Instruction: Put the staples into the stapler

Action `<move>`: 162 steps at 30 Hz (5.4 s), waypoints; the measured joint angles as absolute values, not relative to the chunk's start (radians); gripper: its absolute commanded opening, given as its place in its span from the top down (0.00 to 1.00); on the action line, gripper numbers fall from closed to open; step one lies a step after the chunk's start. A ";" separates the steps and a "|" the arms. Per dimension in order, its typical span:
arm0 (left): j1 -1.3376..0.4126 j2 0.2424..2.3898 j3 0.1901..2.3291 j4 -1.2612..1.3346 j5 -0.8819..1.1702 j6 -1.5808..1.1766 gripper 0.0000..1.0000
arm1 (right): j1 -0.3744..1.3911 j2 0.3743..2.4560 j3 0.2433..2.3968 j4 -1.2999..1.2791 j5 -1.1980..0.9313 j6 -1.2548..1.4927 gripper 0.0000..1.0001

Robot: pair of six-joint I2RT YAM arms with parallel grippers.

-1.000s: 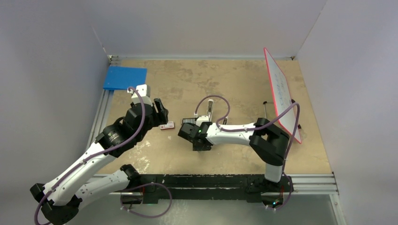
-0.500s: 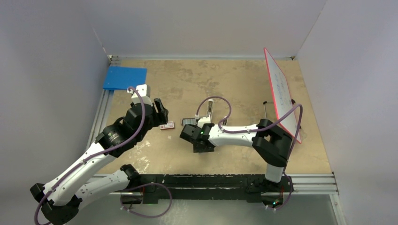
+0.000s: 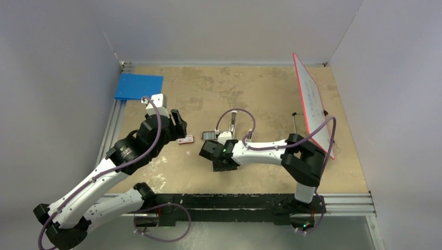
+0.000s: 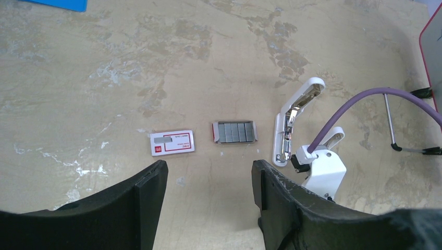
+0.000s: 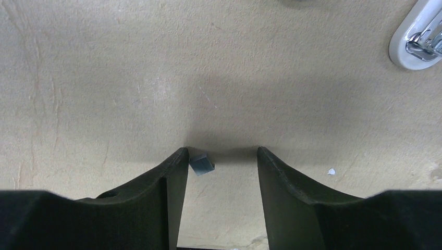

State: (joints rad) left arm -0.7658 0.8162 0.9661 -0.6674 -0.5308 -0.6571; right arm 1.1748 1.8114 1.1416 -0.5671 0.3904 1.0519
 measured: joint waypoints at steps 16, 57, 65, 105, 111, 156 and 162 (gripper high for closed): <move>-0.766 0.816 0.966 -0.667 -0.531 -0.657 0.40 | 1.187 1.752 1.072 -0.589 0.373 1.105 0.53; -0.766 0.816 0.966 -0.667 -0.531 -0.657 0.40 | 1.183 1.776 1.102 -0.612 0.390 1.199 0.73; -0.766 0.816 0.966 -0.667 -0.531 -0.657 0.40 | 1.182 1.776 1.102 -0.611 0.402 1.201 0.72; -0.766 0.816 0.966 -0.667 -0.530 -0.657 0.40 | 1.182 1.776 1.095 -0.584 0.424 1.183 0.77; -0.766 0.816 0.966 -0.667 -0.530 -0.657 0.40 | 1.178 1.772 1.091 -0.575 0.410 1.167 0.74; -0.766 0.839 0.966 -0.667 -0.519 -0.657 0.40 | 0.967 1.533 0.997 -0.640 0.772 1.314 0.80; -0.766 0.848 0.966 -0.667 -0.519 -0.657 0.40 | 0.961 1.560 0.969 -0.578 0.791 1.279 0.80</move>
State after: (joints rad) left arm -0.7658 0.8482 0.9661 -0.6670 -0.5190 -0.6575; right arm 0.9607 1.5597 0.9691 -0.5777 0.7914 1.2785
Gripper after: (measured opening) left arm 0.599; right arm 0.205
